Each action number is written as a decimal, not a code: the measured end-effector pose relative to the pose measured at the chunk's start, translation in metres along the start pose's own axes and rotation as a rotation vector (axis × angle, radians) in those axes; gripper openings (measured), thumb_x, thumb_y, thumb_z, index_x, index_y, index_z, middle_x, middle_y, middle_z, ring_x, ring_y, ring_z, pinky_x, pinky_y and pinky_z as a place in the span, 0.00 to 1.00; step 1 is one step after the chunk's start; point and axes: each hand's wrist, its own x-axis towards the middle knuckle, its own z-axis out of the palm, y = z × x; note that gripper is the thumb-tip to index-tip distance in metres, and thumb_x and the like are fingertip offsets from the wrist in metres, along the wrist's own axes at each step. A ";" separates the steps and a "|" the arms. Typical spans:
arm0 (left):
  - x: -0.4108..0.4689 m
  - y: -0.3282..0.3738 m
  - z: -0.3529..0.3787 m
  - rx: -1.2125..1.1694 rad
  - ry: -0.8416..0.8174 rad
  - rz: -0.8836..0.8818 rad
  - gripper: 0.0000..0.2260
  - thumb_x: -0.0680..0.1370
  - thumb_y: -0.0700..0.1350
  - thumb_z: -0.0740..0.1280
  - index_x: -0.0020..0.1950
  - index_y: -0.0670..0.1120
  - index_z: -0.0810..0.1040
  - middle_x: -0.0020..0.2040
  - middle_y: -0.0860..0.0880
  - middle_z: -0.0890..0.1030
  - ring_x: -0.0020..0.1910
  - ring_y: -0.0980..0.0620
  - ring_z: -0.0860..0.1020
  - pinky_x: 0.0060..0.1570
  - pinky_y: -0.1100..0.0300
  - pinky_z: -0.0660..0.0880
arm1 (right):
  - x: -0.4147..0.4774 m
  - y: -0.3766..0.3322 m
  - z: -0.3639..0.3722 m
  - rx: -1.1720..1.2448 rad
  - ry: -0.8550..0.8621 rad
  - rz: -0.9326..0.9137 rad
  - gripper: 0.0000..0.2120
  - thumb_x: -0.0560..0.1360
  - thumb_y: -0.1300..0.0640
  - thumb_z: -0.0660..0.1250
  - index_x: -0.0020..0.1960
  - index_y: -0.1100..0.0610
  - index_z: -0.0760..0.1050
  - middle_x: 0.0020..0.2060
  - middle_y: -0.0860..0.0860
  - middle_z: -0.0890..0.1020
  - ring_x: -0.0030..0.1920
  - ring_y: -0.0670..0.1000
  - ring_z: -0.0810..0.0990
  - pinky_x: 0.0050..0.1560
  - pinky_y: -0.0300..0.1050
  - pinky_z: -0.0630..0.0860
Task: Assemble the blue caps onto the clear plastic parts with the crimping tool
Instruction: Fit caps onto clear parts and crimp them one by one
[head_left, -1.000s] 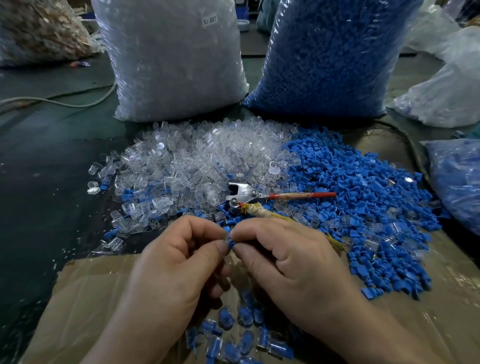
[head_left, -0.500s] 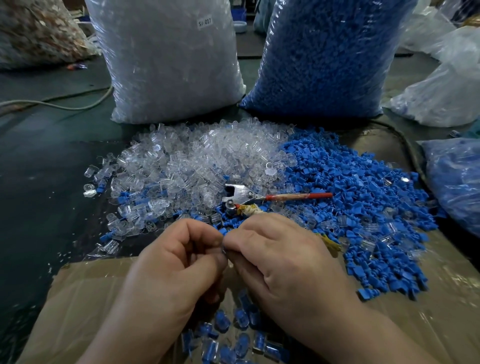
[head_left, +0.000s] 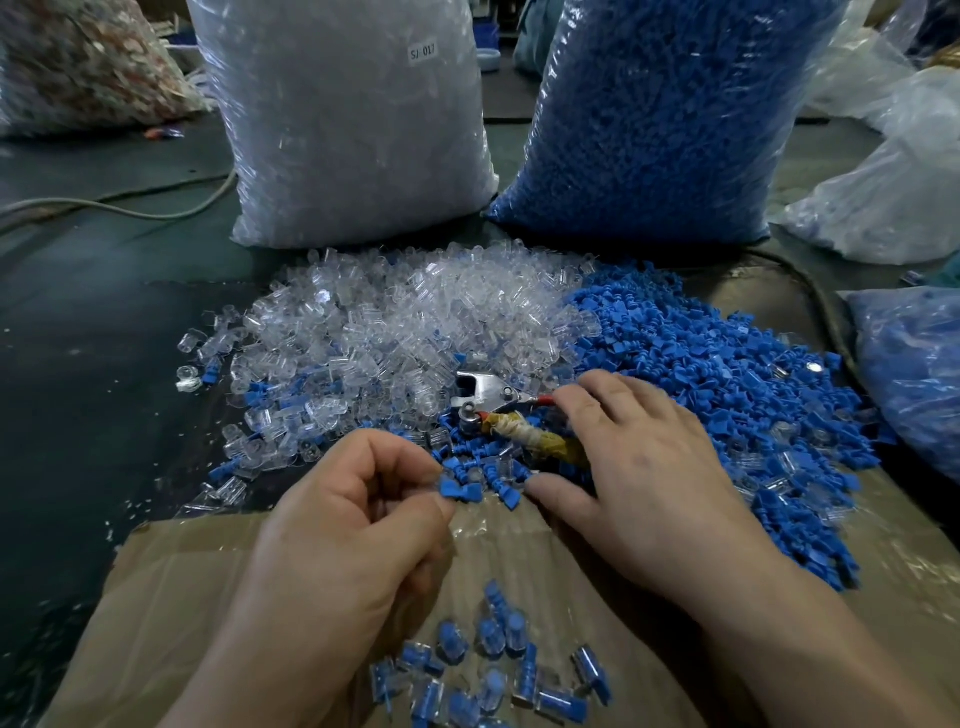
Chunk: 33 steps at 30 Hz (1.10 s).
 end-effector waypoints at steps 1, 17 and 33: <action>0.001 -0.001 0.000 -0.004 0.012 0.010 0.11 0.71 0.36 0.73 0.41 0.54 0.81 0.26 0.44 0.79 0.22 0.50 0.75 0.22 0.62 0.73 | 0.001 -0.001 -0.002 -0.012 0.015 -0.004 0.37 0.73 0.28 0.53 0.76 0.44 0.52 0.75 0.46 0.58 0.74 0.54 0.54 0.74 0.55 0.53; 0.007 -0.010 -0.002 -0.024 0.047 0.018 0.12 0.72 0.35 0.73 0.41 0.53 0.82 0.27 0.46 0.79 0.23 0.51 0.76 0.23 0.63 0.73 | 0.001 -0.003 -0.007 -0.009 0.046 -0.074 0.28 0.74 0.34 0.58 0.70 0.42 0.59 0.56 0.42 0.74 0.63 0.51 0.62 0.62 0.52 0.60; 0.009 -0.008 -0.010 -0.151 0.082 0.098 0.12 0.63 0.48 0.79 0.44 0.52 0.83 0.34 0.46 0.81 0.28 0.51 0.77 0.27 0.63 0.74 | -0.023 -0.005 -0.028 0.209 0.180 -0.247 0.25 0.68 0.42 0.58 0.64 0.49 0.71 0.48 0.42 0.79 0.48 0.44 0.73 0.51 0.40 0.69</action>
